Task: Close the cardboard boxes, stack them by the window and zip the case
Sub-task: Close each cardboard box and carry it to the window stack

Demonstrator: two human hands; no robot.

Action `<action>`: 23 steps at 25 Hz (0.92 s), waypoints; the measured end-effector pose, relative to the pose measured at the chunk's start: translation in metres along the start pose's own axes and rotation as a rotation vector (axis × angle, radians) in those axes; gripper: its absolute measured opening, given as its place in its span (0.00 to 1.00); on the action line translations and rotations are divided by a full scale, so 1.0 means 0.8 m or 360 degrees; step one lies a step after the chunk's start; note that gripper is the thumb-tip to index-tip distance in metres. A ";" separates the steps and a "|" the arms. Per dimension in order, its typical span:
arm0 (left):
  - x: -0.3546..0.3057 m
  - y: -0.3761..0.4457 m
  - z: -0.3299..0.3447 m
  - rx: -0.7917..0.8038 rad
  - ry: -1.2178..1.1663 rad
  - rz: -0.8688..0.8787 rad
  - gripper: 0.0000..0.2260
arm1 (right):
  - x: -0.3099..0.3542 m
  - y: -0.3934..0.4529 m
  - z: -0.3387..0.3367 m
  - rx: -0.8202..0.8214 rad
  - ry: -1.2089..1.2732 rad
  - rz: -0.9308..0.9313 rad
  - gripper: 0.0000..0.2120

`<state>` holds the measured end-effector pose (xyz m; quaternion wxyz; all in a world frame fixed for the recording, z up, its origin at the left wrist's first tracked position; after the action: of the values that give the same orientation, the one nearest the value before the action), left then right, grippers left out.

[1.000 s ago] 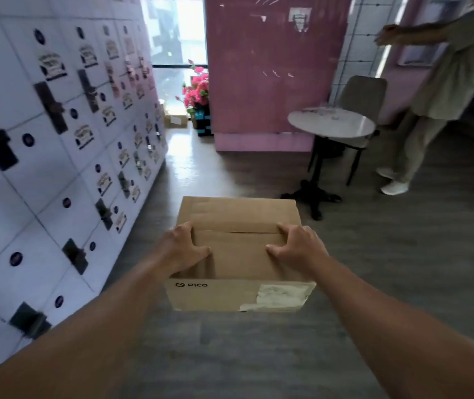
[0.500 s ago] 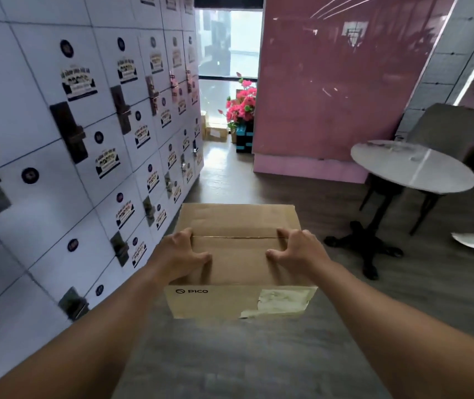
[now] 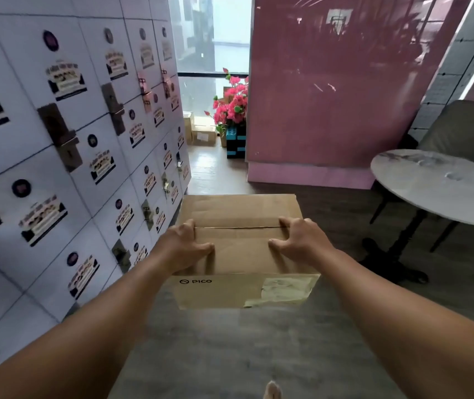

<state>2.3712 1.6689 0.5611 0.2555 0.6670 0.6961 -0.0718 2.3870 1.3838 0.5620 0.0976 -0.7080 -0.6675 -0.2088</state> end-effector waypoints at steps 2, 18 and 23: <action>0.001 0.077 0.022 -0.0010 0.0007 -0.0017 0.21 | -0.003 0.082 0.019 -0.0002 0.0027 -0.0027 0.36; 0.098 0.655 0.135 -0.0062 -0.0005 -0.0089 0.22 | 0.099 0.678 0.160 0.0094 -0.0009 -0.0156 0.31; 0.127 0.841 0.161 -0.0028 -0.0004 -0.0028 0.21 | 0.133 0.842 0.191 0.0095 0.0011 -0.0054 0.34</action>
<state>3.0565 1.7700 0.5672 0.2615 0.6585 0.7023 -0.0687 3.0786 1.4830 0.5651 0.1175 -0.6927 -0.6850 -0.1930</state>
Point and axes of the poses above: each hand's wrist, its own y-axis towards the middle knuckle, its own z-axis out of the palm, x = y × z, the point moved 5 cm from there along y, towards the middle knuckle, and after that the axes turned 15 degrees about -x, right-handed, at the moved point
